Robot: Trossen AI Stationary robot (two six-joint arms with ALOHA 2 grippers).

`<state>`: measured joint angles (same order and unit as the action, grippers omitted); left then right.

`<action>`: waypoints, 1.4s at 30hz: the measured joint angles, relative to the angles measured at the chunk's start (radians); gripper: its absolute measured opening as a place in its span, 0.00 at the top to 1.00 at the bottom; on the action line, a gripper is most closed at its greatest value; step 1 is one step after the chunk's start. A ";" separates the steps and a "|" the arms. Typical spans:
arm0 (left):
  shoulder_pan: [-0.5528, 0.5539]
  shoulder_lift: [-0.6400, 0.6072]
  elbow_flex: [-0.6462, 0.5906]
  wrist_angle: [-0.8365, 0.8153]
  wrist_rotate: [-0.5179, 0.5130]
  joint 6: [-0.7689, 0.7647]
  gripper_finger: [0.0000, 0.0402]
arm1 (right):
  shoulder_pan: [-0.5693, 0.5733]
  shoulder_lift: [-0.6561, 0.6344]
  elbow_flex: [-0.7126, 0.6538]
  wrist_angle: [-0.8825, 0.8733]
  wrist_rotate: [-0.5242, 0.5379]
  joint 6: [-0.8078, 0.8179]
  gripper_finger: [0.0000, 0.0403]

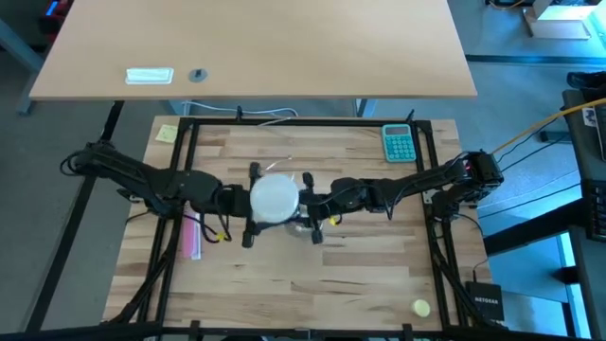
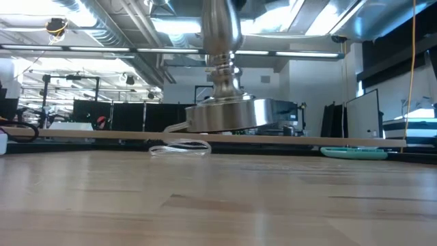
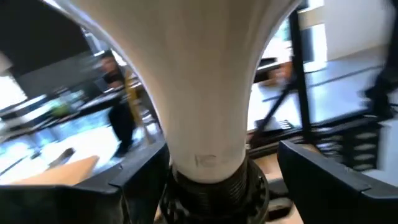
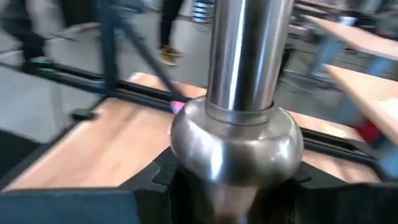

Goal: Screw lightbulb
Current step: Insert the white lightbulb on the silver lamp

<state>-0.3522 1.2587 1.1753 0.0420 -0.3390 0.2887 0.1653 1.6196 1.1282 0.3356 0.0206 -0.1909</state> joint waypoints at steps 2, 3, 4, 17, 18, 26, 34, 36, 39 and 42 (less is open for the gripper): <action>-0.022 -0.010 0.000 -0.010 -0.110 -0.018 0.30 | -0.001 0.000 0.000 0.000 0.075 0.006 0.65; -0.031 -0.017 0.000 -0.005 -0.171 -0.024 0.30 | -0.001 0.000 0.000 0.002 0.112 0.008 0.65; -0.042 -0.020 0.000 -0.005 -0.231 -0.025 0.31 | -0.001 0.000 0.000 0.005 0.147 0.008 0.65; -0.021 -0.019 0.001 0.182 -0.397 -0.128 0.36 | -0.001 0.000 0.000 -0.013 0.421 0.032 0.65; -0.010 -0.015 0.002 0.202 -0.400 -0.129 0.36 | -0.002 0.000 0.000 -0.015 0.433 0.032 0.65; 0.042 0.042 0.004 0.281 -0.404 -0.124 0.37 | -0.002 0.000 0.000 -0.017 0.460 0.036 0.65; 0.044 0.048 0.004 0.274 -0.405 -0.095 0.60 | -0.002 0.000 0.000 -0.018 0.472 0.036 0.65; 0.038 0.048 0.004 0.269 -0.405 -0.087 0.66 | -0.002 0.000 0.000 -0.017 0.469 0.037 0.65; 0.034 0.046 0.004 0.269 -0.393 -0.065 0.66 | -0.002 0.000 -0.001 -0.003 0.437 0.032 0.65; 0.034 0.045 0.004 0.258 -0.335 -0.051 0.66 | -0.002 0.000 -0.001 0.006 0.354 0.024 0.65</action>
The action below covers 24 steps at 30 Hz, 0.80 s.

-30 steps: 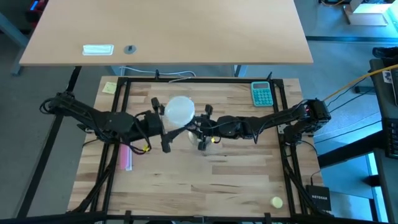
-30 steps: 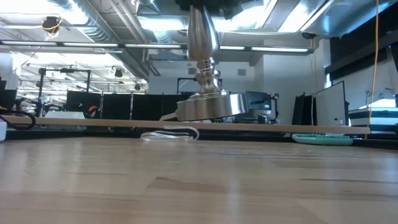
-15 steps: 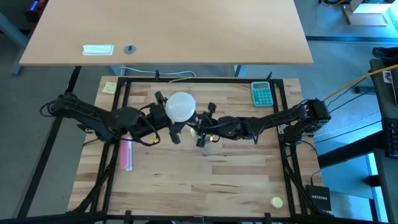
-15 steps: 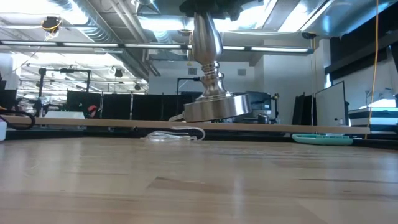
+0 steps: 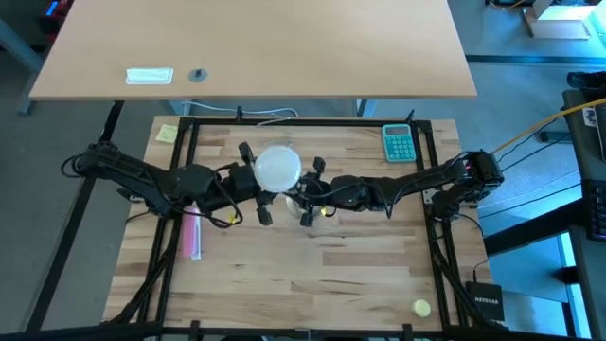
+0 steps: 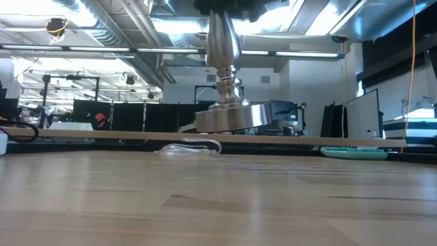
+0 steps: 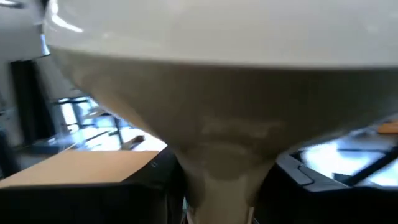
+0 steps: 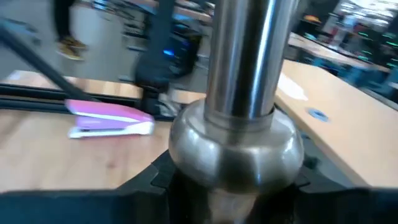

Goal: Screw lightbulb
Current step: Insert the white lightbulb on the silver lamp

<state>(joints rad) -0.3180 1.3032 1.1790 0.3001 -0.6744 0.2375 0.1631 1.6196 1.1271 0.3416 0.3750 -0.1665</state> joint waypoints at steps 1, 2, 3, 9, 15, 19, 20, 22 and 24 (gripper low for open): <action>0.000 0.000 0.000 -0.005 0.028 0.000 0.66 | 0.000 0.000 0.000 0.002 -0.038 0.000 0.65; 0.000 -0.001 0.001 -0.014 0.060 -0.001 0.66 | 0.000 0.000 0.000 0.003 -0.081 -0.001 0.65; -0.001 -0.001 0.001 -0.024 0.088 -0.003 0.66 | 0.000 0.001 -0.001 0.003 -0.126 -0.004 0.65; 0.014 -0.023 0.003 -0.144 0.360 -0.074 0.66 | 0.000 0.005 -0.003 0.004 -0.466 -0.014 0.65; 0.067 -0.023 0.005 -0.189 0.700 -0.012 0.66 | -0.001 0.005 -0.003 -0.010 -0.728 0.000 0.65; 0.119 -0.023 0.003 -0.202 0.946 0.094 0.66 | 0.004 0.005 -0.003 -0.011 -0.790 0.001 0.65; 0.134 -0.022 0.003 -0.205 1.003 0.117 0.66 | 0.004 0.005 -0.003 -0.011 -0.797 0.001 0.65; 0.158 -0.017 0.002 -0.208 1.087 0.159 0.66 | 0.003 0.005 -0.003 -0.015 -0.808 -0.003 0.65; 0.170 -0.014 0.001 -0.206 1.102 0.170 0.66 | 0.003 0.005 -0.003 -0.025 -0.793 -0.016 0.65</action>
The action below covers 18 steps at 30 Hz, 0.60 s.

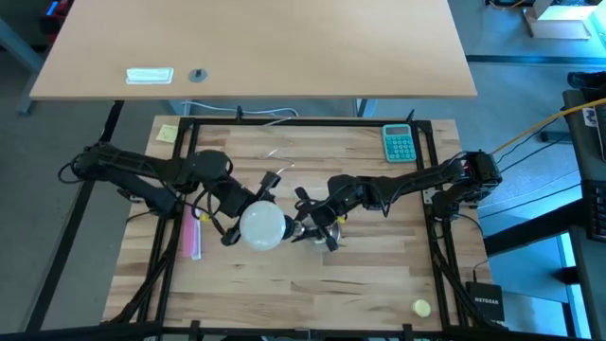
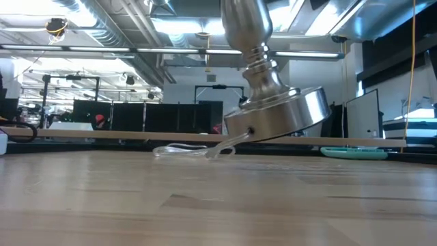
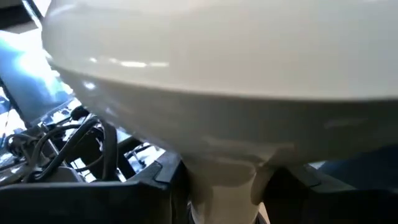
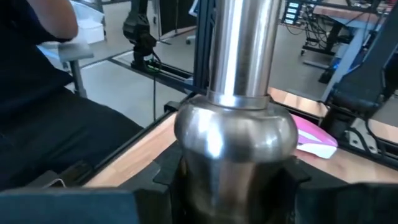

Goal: Screw lightbulb
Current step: Insert the white lightbulb on the silver lamp

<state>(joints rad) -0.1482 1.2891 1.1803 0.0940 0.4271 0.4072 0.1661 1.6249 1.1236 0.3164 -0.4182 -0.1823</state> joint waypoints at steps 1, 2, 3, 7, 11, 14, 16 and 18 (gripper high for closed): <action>0.001 0.000 -0.001 0.003 -0.006 -0.007 0.66 | 0.000 0.000 0.000 -0.004 0.012 -0.004 0.65; 0.002 0.000 -0.001 0.008 -0.028 -0.025 0.66 | 0.001 0.000 0.000 -0.007 0.021 -0.005 0.65; 0.002 0.000 -0.001 0.015 -0.046 -0.043 0.66 | 0.001 0.000 0.000 -0.008 0.030 -0.005 0.65; 0.002 -0.001 -0.002 0.010 -0.083 -0.057 0.54 | 0.005 -0.001 0.001 -0.005 0.114 -0.023 0.65; -0.007 -0.015 -0.004 0.001 -0.194 -0.093 0.35 | 0.008 -0.008 0.005 0.009 0.233 -0.015 0.65; -0.031 -0.038 -0.004 -0.026 -0.333 -0.110 0.27 | 0.007 -0.022 0.005 0.000 0.333 -0.013 0.65; -0.057 -0.056 -0.005 -0.061 -0.449 -0.114 0.24 | 0.006 -0.032 0.005 0.002 0.422 0.002 0.65; -0.087 -0.076 -0.005 -0.072 -0.588 -0.141 0.24 | 0.006 -0.044 0.006 -0.003 0.524 0.015 0.65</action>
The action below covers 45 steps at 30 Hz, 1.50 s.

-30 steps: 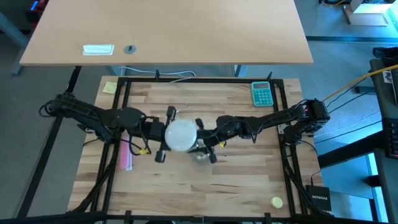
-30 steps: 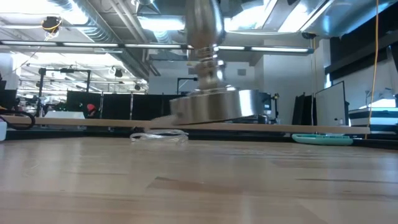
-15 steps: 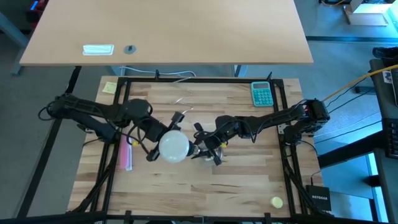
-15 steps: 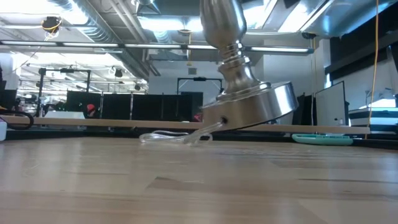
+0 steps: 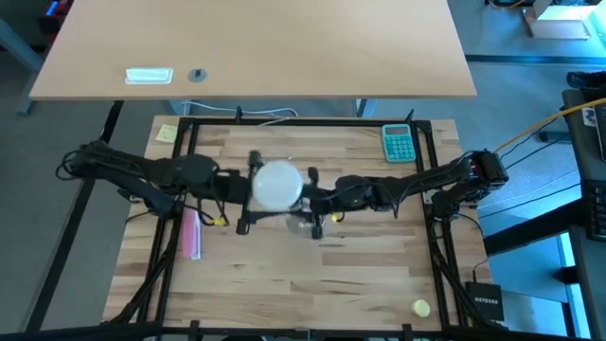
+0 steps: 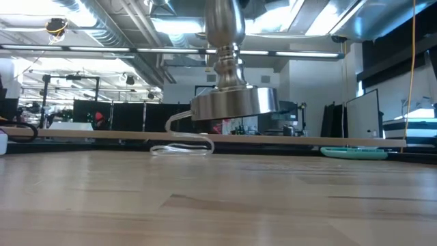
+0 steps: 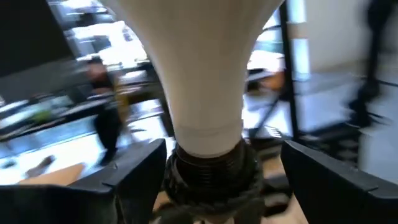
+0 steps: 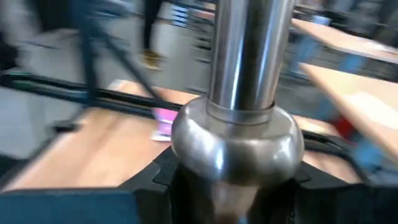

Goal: Screw lightbulb
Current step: Insert the white lightbulb on the silver lamp

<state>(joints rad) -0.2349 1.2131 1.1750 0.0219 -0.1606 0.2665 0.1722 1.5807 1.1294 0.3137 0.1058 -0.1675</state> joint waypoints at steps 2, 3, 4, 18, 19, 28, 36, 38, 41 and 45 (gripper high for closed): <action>-0.032 -0.016 0.001 0.006 -0.137 -0.034 0.24 | 0.000 -0.002 0.000 0.001 0.114 0.000 0.65; -0.047 -0.017 0.001 0.019 -0.202 -0.049 0.24 | 0.000 -0.002 0.000 -0.002 0.171 0.001 0.65; -0.062 -0.017 0.001 0.035 -0.260 -0.054 0.24 | -0.001 -0.002 0.000 -0.009 0.225 0.002 0.65; -0.033 0.077 0.003 0.338 -0.537 -0.031 0.32 | -0.008 0.006 -0.002 -0.029 0.424 0.006 0.65; -0.026 0.081 0.003 0.345 -0.537 -0.031 0.33 | -0.008 0.006 -0.002 -0.029 0.424 0.007 0.65; -0.019 0.087 0.003 0.314 -0.474 -0.021 0.65 | -0.009 0.008 -0.002 -0.027 0.427 -0.002 0.65; -0.020 0.086 0.005 0.286 -0.290 -0.008 0.65 | -0.002 0.008 -0.003 -0.018 0.243 -0.006 0.65; -0.021 0.085 0.005 0.262 -0.223 -0.021 0.65 | 0.007 0.008 -0.004 -0.013 0.130 -0.028 0.65; -0.017 0.083 0.008 0.204 -0.055 -0.019 0.65 | 0.015 0.008 -0.005 -0.012 -0.072 -0.062 0.66; -0.012 0.087 0.009 0.143 0.175 0.006 0.66 | 0.022 0.008 -0.006 -0.026 -0.298 -0.061 0.66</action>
<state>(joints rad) -0.2474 1.3006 1.1843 0.1646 0.0143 0.2725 0.1940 1.5887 1.1236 0.2877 -0.1921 -0.2286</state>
